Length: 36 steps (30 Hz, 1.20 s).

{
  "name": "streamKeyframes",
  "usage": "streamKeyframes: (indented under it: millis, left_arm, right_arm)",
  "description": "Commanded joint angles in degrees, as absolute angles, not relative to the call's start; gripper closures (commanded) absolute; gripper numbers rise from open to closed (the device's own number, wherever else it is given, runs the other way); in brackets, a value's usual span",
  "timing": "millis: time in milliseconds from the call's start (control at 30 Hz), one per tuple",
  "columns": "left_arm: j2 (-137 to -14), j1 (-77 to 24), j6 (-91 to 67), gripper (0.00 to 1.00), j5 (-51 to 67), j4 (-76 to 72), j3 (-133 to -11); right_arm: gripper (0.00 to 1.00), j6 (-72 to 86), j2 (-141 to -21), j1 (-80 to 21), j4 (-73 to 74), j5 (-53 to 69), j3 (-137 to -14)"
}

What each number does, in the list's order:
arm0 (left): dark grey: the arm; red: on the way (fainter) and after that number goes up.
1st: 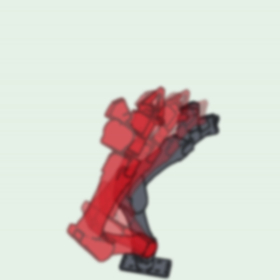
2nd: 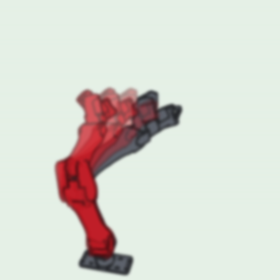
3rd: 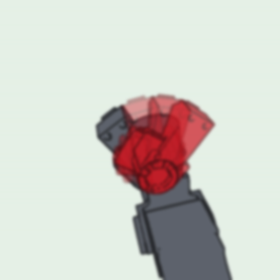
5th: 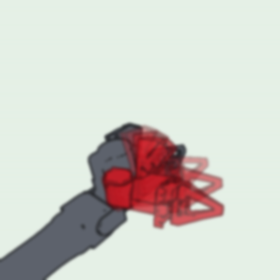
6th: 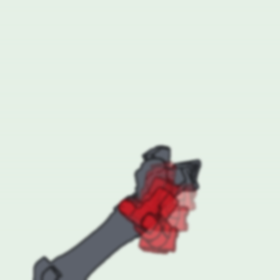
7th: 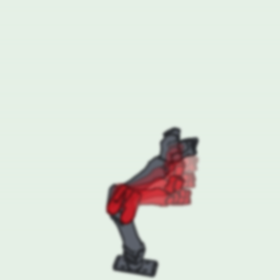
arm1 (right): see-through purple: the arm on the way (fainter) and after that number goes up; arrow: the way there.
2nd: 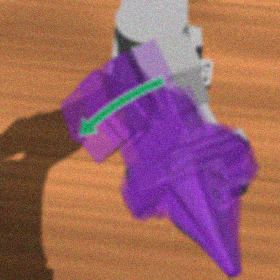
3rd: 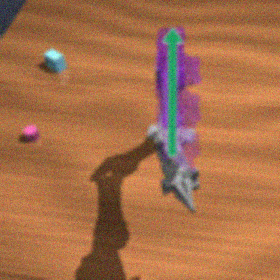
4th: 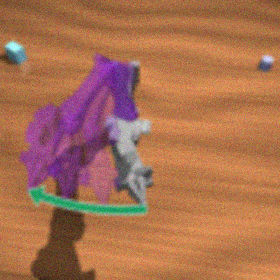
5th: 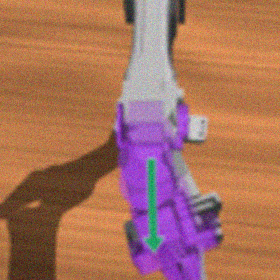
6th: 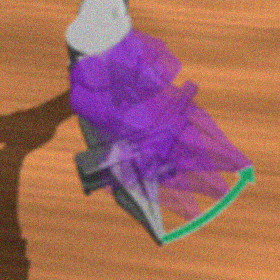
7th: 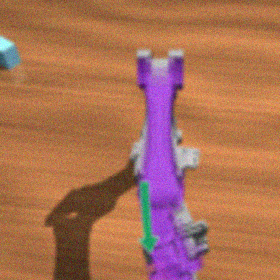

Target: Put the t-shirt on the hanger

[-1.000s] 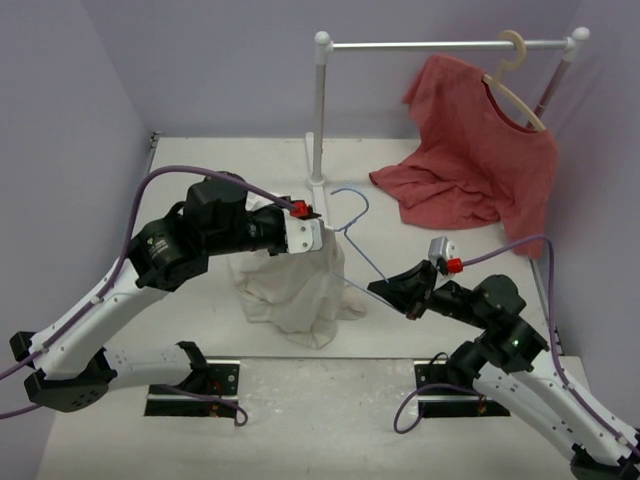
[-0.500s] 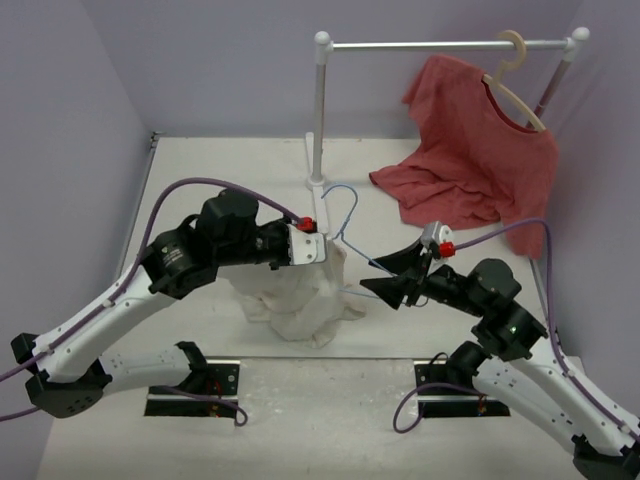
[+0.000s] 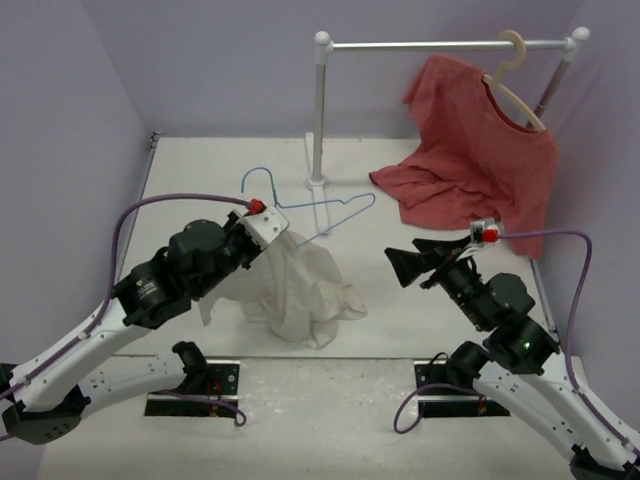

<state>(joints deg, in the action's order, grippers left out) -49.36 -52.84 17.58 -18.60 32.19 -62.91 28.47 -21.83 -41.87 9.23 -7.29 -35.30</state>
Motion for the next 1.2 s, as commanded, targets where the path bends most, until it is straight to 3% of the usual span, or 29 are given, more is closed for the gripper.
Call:
streamKeyframes:
  millis: [0,100,200,367,633,700,833,1000,1167]
  left_arm:
    - [-44.9,-52.6,13.9,1.0,-20.5,27.9,-64.7]
    - [-40.7,-52.6,13.6,1.0,-14.0,24.5,-62.0]
    - [-35.9,-52.6,12.9,1.0,-5.5,19.8,-58.1]
    - [-35.8,-52.6,11.0,1.0,-3.4,19.8,-56.8]
    - [-36.0,-52.6,7.9,1.0,1.5,17.3,-56.1]
    - [-36.0,-52.6,7.5,1.0,2.8,16.8,-56.0]
    - [-35.2,-52.6,6.9,1.0,2.9,16.3,-56.5]
    - [-33.0,-52.6,7.4,1.0,0.5,18.7,-58.0]
    - [-31.9,-52.6,7.8,1.0,-1.6,19.8,-59.1]
  right_arm:
    - [0.13,41.3,-29.3,-41.9,12.9,-12.5,-35.8]
    - [0.3,42.8,-39.6,-42.3,1.2,2.6,-35.7]
    - [0.44,43.4,-47.2,-46.5,-7.4,9.5,-37.7]
    - [0.51,48.0,-53.4,-53.1,-16.9,5.4,-39.0]
    - [0.48,53.1,-66.8,-62.4,-30.5,-2.6,-40.2]
    - [0.39,52.5,-70.4,-66.0,-27.9,-6.0,-44.1]
    - [0.36,53.2,-75.1,-69.3,-18.5,-15.4,-50.1]
    - [0.38,56.4,-75.6,-72.4,-5.2,-29.6,-52.2]
    - [0.43,56.1,-74.5,-73.4,-1.5,-32.9,-52.0]
